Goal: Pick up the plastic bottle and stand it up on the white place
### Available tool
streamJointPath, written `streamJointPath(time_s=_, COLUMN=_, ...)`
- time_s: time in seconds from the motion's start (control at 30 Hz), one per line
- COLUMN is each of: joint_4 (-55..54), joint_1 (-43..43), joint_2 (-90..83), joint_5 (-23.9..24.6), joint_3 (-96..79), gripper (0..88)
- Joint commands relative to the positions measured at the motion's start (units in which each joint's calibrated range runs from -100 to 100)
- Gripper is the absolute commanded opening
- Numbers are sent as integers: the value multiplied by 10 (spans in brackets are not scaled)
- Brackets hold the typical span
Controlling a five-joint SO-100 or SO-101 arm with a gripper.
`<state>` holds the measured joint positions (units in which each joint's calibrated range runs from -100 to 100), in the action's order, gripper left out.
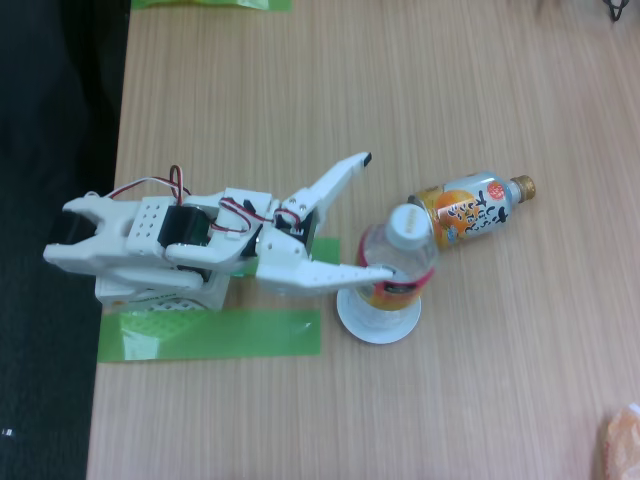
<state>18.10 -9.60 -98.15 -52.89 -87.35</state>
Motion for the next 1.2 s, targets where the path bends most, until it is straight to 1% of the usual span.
streamJointPath(time_s=0.0, joint_4=-8, joint_1=-23, joint_2=-3, joint_5=9, joint_3=43, gripper=594)
streamJointPath(time_s=0.07, joint_4=-9, joint_1=-37, joint_2=-3, joint_5=41, joint_3=55, gripper=589)
streamJointPath(time_s=0.17, joint_4=-9, joint_1=-65, joint_2=-3, joint_5=104, joint_3=71, gripper=588)
streamJointPath(time_s=0.23, joint_4=-10, joint_1=-71, joint_2=-3, joint_5=161, joint_3=82, gripper=588)
streamJointPath(time_s=0.47, joint_4=-10, joint_1=-66, joint_2=-3, joint_5=383, joint_3=131, gripper=589)
streamJointPath(time_s=0.5, joint_4=-10, joint_1=-66, joint_2=-3, joint_5=406, joint_3=132, gripper=591)
streamJointPath(time_s=0.57, joint_4=-11, joint_1=-66, joint_2=-3, joint_5=438, joint_3=138, gripper=588)
streamJointPath(time_s=0.63, joint_4=-21, joint_1=-65, joint_2=-3, joint_5=463, joint_3=139, gripper=588)
streamJointPath(time_s=0.7, joint_4=-59, joint_1=-57, joint_2=-3, joint_5=480, joint_3=131, gripper=587)
streamJointPath(time_s=0.8, joint_4=-139, joint_1=-43, joint_2=-3, joint_5=482, joint_3=112, gripper=587)
streamJointPath(time_s=1.0, joint_4=-399, joint_1=12, joint_2=-3, joint_5=482, joint_3=23, gripper=587)
streamJointPath(time_s=1.17, joint_4=-540, joint_1=80, joint_2=-3, joint_5=482, joint_3=-15, gripper=586)
